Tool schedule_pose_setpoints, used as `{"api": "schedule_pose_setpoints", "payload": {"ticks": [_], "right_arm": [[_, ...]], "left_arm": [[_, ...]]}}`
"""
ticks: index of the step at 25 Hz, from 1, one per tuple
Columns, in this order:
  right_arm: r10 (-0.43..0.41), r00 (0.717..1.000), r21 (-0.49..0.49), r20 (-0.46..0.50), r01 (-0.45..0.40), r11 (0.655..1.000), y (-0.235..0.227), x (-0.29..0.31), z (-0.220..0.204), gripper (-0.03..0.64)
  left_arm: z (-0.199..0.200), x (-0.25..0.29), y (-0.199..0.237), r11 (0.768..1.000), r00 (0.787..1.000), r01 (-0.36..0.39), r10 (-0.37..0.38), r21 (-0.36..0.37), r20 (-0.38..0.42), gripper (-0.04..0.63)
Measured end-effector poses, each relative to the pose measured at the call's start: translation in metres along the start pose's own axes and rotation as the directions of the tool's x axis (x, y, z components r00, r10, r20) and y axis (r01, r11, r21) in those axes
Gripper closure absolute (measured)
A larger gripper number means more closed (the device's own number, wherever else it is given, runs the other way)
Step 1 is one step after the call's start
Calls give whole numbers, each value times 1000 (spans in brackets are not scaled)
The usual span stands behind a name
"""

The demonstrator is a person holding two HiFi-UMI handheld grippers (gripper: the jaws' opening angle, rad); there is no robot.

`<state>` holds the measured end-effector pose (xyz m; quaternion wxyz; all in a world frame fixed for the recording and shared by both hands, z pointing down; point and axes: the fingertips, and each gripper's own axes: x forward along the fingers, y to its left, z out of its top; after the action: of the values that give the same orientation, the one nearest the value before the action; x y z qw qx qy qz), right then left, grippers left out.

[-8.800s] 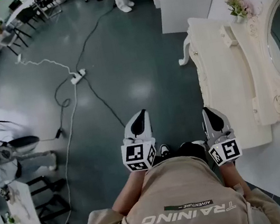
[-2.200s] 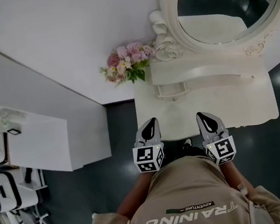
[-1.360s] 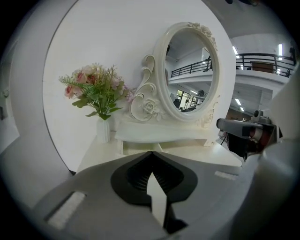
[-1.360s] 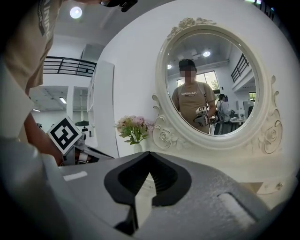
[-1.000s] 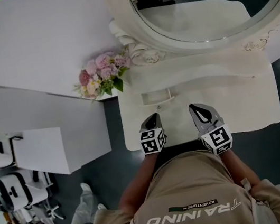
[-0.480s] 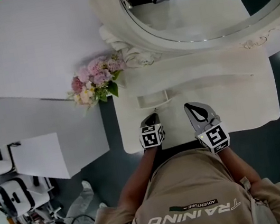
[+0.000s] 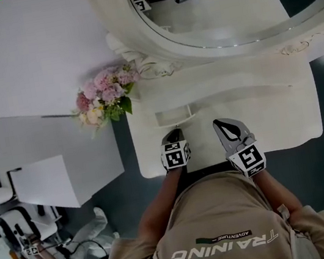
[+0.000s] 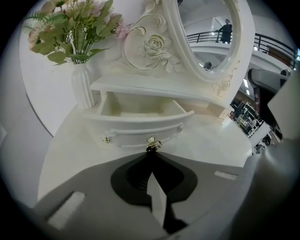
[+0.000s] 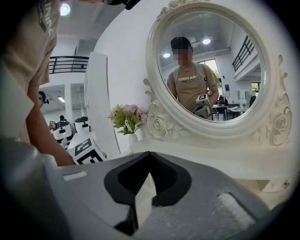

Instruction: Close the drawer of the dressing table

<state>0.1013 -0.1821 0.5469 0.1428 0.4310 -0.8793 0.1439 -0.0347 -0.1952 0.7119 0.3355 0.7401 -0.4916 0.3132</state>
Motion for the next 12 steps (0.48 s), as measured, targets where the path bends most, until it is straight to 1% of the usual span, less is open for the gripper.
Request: {"api": "schedule_pose_setpoints", "payload": {"ticks": [3, 7, 12], "right_arm": [[12, 1000, 4, 12, -12, 1000, 1, 3, 3, 614], [16, 1000, 5, 4, -16, 1000, -2, 2, 2, 614], [13, 1000, 8, 10, -13, 1000, -6, 1, 2, 614]], "left_arm": [[3, 2, -2, 1000, 1000, -2, 2, -7, -6, 578], [7, 2, 4, 999, 999, -36, 36, -29, 1, 578], [14, 5, 6, 999, 999, -41, 41, -21, 11, 578]]}}
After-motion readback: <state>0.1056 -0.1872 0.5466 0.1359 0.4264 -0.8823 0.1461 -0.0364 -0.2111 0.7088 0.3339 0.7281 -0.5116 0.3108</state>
